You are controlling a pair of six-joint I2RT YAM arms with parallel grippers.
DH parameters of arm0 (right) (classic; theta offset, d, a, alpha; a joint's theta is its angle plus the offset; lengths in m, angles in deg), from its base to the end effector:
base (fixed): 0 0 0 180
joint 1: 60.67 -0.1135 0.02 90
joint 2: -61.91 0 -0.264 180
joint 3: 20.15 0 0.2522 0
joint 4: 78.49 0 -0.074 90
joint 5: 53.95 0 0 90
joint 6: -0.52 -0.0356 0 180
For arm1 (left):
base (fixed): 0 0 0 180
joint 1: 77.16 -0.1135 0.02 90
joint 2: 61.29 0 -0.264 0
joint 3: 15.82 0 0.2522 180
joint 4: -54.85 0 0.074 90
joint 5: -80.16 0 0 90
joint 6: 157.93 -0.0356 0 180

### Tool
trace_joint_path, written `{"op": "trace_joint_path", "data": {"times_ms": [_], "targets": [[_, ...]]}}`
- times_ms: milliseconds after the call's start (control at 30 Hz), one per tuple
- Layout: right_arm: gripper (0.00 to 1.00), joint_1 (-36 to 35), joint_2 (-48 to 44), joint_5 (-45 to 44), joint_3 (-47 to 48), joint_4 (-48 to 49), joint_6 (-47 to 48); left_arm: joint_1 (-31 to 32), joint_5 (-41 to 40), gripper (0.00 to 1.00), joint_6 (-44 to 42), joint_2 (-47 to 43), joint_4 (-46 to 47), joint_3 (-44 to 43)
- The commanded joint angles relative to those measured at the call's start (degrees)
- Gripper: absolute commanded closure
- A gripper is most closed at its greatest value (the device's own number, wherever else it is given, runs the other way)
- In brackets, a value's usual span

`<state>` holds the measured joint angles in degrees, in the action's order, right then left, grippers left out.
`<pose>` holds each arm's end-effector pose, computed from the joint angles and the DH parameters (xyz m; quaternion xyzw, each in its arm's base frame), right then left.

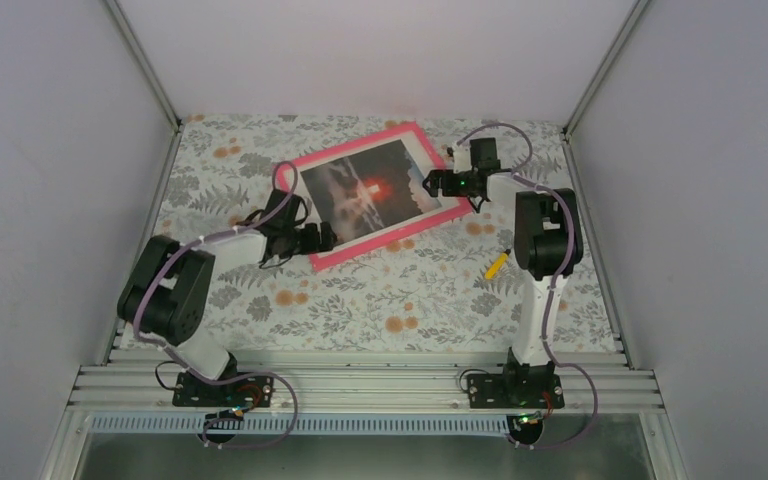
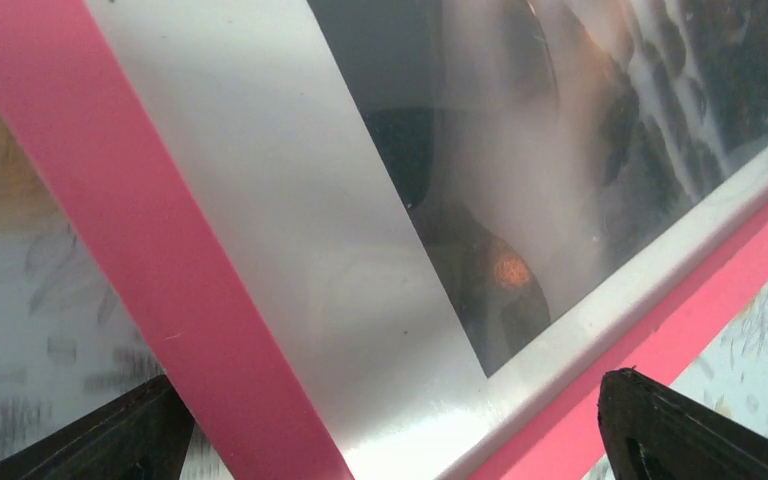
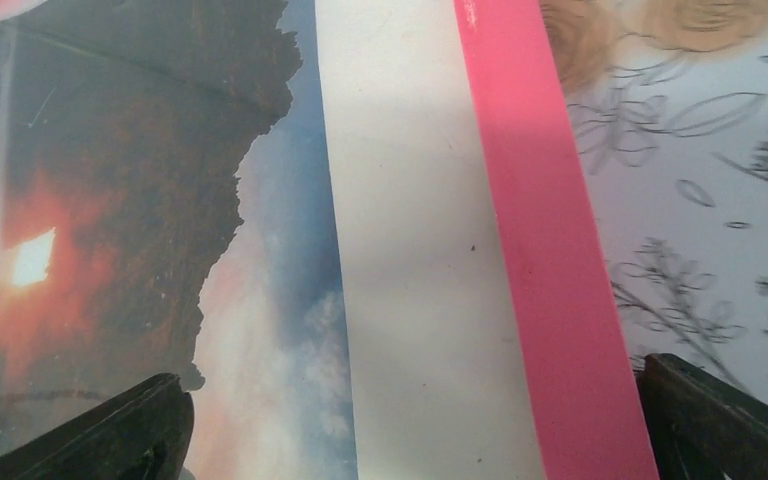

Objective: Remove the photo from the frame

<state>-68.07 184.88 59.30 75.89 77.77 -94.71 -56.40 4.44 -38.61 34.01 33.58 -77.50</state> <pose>0.4505 0.0727 0.1382 -0.0853 0.9209 0.2249 0.3067 0.2931 -0.1205 0.1480 -0.0332 0.9462 -0.2340 0.2210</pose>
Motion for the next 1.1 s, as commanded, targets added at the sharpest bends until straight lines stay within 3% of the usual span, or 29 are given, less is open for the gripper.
{"op": "trace_joint_path", "data": {"times_ms": [0,567,867,1067], "targets": [[0.00,-7.6,0.2,12.4,1.2,-6.4,0.6,5.7,6.1,0.00,1.2,-5.9,4.9,4.6],[0.00,-12.7,1.8,13.0,5.8,-10.2,4.9,25.4,-1.7,0.00,10.6,-14.4,4.2,13.3],[0.00,-11.4,-7.0,2.4,2.0,-5.7,-3.1,25.9,-7.5,0.00,10.2,-20.6,-5.4,14.8],[0.00,-10.2,-14.8,-3.3,-6.6,-4.2,-7.9,25.9,-11.2,0.00,9.0,-27.7,-14.6,13.9]]}}
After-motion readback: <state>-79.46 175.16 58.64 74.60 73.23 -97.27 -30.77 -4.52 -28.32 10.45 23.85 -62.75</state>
